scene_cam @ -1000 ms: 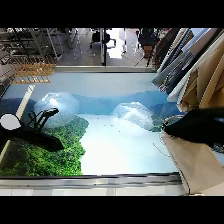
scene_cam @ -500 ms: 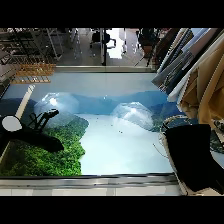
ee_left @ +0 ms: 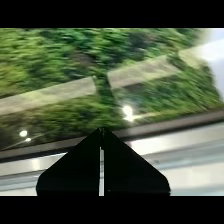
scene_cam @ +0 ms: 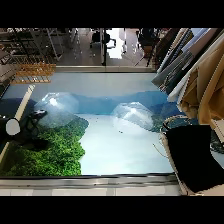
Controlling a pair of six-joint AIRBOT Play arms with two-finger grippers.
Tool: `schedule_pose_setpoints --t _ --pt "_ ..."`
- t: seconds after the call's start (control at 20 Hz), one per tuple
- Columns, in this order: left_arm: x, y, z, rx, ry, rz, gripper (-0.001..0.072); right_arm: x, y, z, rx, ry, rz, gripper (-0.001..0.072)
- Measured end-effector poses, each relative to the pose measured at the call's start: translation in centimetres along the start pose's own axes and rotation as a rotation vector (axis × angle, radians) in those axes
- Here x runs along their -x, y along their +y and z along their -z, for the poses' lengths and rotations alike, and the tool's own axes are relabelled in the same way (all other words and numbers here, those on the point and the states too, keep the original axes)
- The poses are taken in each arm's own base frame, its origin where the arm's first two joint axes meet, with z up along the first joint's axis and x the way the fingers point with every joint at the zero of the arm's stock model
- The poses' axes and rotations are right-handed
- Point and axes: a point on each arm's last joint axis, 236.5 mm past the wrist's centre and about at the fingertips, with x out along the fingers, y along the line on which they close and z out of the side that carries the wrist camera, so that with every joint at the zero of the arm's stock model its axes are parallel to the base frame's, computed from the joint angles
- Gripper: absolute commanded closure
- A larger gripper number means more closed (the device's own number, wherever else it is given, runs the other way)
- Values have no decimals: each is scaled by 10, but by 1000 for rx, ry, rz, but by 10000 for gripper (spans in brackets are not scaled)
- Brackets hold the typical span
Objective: Fold the clothes and pants, and hang the long-sleeved shirts on hangers.
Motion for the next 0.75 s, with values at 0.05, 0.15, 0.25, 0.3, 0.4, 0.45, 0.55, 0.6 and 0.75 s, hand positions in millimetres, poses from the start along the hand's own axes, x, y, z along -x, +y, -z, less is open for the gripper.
schedule_pose_setpoints --t 0.05,0.15,0.25,0.3,0.4,0.45,0.55,0.6,0.75 --pt "8 25 -4 53 -43 -99 683 -3 40 1 76 5 -101 18" --pt "31 64 -17 138 -172 -242 683 -13 104 27 253 73 -230 19" --pt "55 88 -29 188 -295 -327 684 -26 147 71 435 174 -293 20" --pt "64 95 -33 205 -340 -352 684 -33 160 92 520 215 -301 34" --pt "77 104 -37 224 -399 -385 684 -46 179 123 698 244 -285 161" --pt "81 107 -39 229 -417 -396 684 -51 185 129 767 230 -270 229" --pt "86 111 -41 235 -440 -411 684 -60 197 124 873 145 -240 662" --pt "88 112 -42 237 -449 -415 684 -62 204 118 911 94 -234 662" --pt "91 114 -43 241 -462 -423 684 -65 219 102 969 -20 -223 658"
